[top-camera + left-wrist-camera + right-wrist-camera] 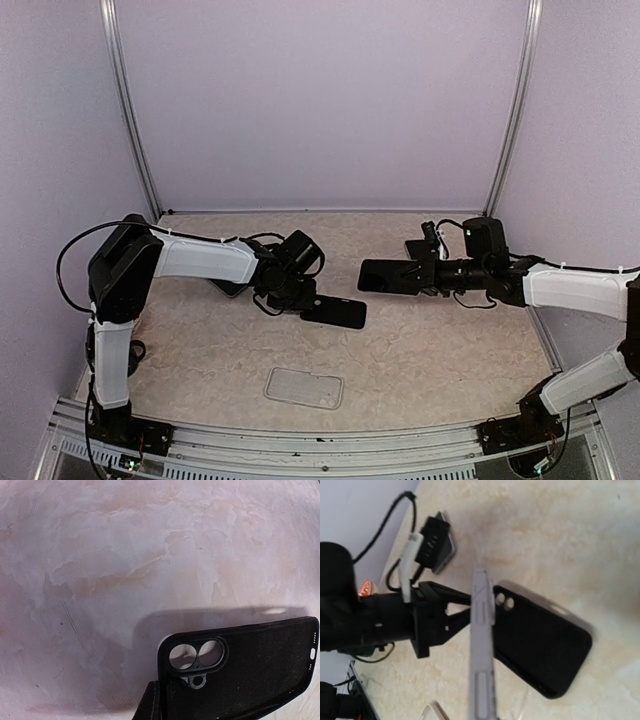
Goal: Put the phone into the phone case
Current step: Move the phone case to the center of the board, then install the phone on the phone case.
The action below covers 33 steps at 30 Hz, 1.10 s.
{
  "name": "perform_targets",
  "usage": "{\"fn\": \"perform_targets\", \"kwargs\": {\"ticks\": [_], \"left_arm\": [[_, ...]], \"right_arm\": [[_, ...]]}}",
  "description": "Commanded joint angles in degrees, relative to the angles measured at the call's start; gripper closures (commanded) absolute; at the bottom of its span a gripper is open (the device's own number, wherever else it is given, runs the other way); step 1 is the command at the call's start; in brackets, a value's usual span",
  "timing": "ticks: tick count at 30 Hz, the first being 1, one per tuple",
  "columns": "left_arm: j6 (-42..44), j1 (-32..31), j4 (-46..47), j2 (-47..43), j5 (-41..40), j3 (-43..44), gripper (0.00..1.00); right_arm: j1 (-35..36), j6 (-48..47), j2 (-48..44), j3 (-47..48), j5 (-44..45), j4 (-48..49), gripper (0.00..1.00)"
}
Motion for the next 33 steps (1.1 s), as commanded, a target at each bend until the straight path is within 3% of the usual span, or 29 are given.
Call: {"fn": "perform_targets", "kwargs": {"ticks": [1, 8, 16, 25, 30, 33], "left_arm": [[-0.5, 0.3, 0.1, -0.3, 0.3, -0.1, 0.91], [-0.8, 0.3, 1.1, -0.6, 1.3, -1.3, 0.74], [-1.7, 0.8, 5.7, -4.0, 4.5, -5.3, 0.66], [-2.3, 2.3, 14.7, -10.0, 9.8, -12.3, 0.54], [-3.3, 3.8, 21.4, -12.3, 16.1, -17.0, 0.51], [-4.5, 4.6, 25.7, -13.7, 19.5, -20.0, 0.44]], "right_arm": [[0.1, 1.5, -0.4, 1.6, -1.3, 2.6, 1.0], [0.4, 2.1, -0.3, 1.6, -1.1, 2.8, 1.0], [2.7, 4.2, 3.0, 2.9, -0.5, 2.9, 1.0], [5.0, 6.3, 7.7, 6.5, 0.1, 2.1, 1.0], [6.1, 8.5, 11.2, 8.3, -1.1, 2.3, 1.0], [7.0, 9.2, 13.0, 9.4, -1.2, 2.5, 1.0]]}}
